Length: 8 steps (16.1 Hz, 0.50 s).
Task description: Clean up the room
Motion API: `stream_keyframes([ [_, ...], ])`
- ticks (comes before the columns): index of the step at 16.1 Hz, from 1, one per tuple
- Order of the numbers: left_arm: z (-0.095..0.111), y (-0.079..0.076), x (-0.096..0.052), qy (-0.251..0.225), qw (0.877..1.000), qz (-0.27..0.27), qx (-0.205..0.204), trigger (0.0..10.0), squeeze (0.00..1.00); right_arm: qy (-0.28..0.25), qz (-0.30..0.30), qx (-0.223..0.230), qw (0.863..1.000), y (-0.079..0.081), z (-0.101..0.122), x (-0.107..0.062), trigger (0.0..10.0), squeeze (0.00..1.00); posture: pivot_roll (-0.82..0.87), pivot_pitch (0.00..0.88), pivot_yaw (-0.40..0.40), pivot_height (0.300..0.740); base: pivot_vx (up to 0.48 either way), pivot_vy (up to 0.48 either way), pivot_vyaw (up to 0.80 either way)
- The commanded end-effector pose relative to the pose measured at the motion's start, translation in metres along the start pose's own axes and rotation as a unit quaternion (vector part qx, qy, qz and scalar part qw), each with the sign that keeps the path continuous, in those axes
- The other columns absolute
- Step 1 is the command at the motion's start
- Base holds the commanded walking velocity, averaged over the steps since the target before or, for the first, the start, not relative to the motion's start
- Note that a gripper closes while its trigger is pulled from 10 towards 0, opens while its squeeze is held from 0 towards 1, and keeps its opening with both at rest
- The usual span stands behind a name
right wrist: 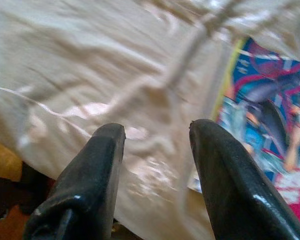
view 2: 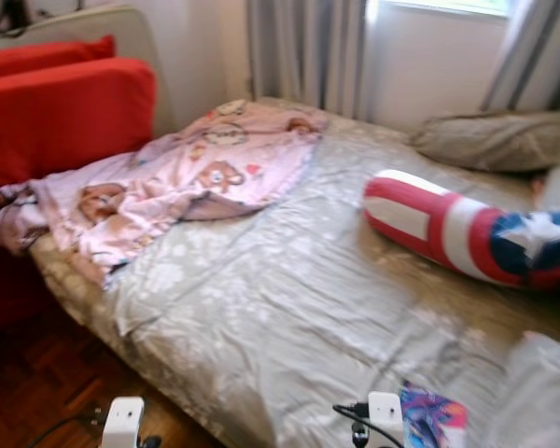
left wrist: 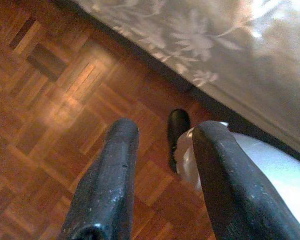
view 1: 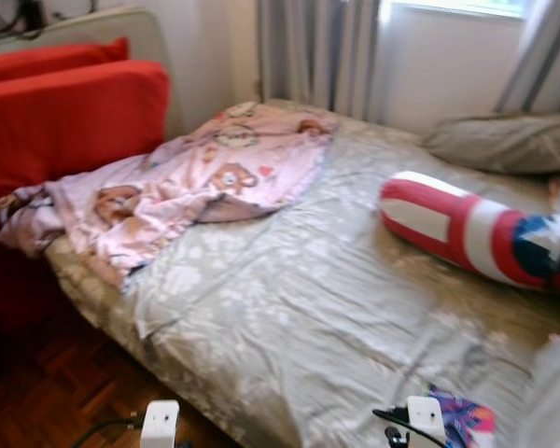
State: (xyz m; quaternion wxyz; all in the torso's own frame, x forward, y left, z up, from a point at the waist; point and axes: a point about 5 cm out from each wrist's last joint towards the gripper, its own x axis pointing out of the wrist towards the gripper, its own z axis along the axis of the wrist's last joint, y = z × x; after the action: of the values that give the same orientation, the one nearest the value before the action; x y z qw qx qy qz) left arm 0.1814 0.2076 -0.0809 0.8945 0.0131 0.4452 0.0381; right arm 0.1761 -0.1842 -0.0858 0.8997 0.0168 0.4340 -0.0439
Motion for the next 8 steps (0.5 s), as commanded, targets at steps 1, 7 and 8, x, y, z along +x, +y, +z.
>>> stream_keyframes([
  [1, -0.0033, 0.0104, -0.0014, 0.01, 1.0, 0.011, 0.002, 10.0, 0.0, 0.0, 0.003, 0.005, 1.0, 0.0028, -0.0002, 0.0001, 10.0, 0.0, 0.06, 0.0, -0.012, 0.74, 0.0, 0.386, 0.0],
  [7, -0.0067, 0.0153, -0.0026, 0.017, 1.0, 0.014, -0.001, 10.0, 0.0, 0.007, 0.001, 0.008, 1.0, 0.0012, -0.0025, -0.0003, 10.0, 0.0, 0.06, 0.0, -0.01, 0.74, 0.0, 0.401, 0.0],
  [8, -0.0072, 0.0147, -0.0026, 0.018, 1.0, 0.014, -0.001, 10.0, 0.0, 0.008, 0.001, 0.007, 1.0, 0.0012, -0.0028, -0.0003, 10.0, 0.0, 0.06, 0.0, -0.01, 0.74, 0.0, 0.386, 0.0],
])
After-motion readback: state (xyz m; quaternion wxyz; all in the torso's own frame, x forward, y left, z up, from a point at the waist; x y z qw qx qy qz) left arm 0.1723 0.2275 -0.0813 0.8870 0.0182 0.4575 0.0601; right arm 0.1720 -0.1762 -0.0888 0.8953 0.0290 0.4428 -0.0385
